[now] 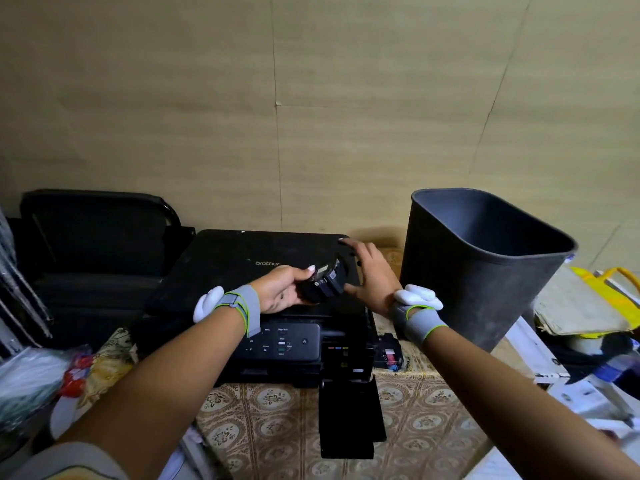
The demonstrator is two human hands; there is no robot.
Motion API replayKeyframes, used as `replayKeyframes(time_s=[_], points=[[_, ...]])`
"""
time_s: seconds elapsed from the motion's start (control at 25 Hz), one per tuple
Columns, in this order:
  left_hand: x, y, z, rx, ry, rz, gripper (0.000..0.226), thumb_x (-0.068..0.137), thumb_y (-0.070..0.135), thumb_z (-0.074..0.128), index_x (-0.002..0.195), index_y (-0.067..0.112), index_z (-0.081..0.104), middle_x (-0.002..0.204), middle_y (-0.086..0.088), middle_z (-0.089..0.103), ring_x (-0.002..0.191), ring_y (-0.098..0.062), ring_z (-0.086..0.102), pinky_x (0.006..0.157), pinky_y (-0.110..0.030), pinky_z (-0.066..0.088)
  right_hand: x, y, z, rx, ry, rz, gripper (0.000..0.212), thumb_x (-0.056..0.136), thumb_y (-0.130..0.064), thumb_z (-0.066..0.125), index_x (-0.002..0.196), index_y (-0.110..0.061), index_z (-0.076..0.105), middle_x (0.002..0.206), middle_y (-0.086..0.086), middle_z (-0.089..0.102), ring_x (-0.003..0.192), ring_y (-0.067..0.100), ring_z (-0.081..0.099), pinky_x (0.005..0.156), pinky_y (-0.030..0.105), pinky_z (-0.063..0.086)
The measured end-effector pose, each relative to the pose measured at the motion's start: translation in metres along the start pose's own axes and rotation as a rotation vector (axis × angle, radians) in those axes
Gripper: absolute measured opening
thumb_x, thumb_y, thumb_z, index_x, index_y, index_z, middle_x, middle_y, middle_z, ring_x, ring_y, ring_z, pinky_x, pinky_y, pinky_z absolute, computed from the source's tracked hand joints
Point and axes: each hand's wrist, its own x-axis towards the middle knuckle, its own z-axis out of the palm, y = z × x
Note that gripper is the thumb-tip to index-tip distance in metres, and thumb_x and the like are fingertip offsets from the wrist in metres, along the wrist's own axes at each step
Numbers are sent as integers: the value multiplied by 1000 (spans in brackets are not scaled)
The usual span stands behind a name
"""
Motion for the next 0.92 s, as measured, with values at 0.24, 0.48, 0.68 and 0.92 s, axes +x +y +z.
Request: replayKeyframes(time_s=[0.24,0.48,0.68,0.92], points=[[4,2,3,-63,70,92,22,101,2,38,86,1,53,88,-14,60,82,-23,57,91,-47,45,4,-9,10,400,-23,401,18,90,-20,52,102,-18,65,105,22,70,98,38,67,88,43,53],[4,0,5,-22,-3,119,21,99,-1,39,90,6,56,92,-12,61,84,-20,60,87,-38,51,-2,-21,-5,522,-63,408,36,85,-35,66,107,-6,65,105,14,71,82,27,68,64,35,57],[13,-3,5,197,42,69,27,101,24,42,119,9,55,108,-7,60,97,-22,59,86,-31,47,-17,-8,-16,493,-71,442,18,81,-29,69,89,-16,61,94,11,71,70,19,64,58,25,53],[29,-20,24,610,156,206,41,101,19,41,140,7,47,146,-10,48,135,-20,44,104,-24,36,-54,30,-17,387,-381,468,14,83,-20,68,91,-13,59,77,4,63,62,19,59,52,27,48]])
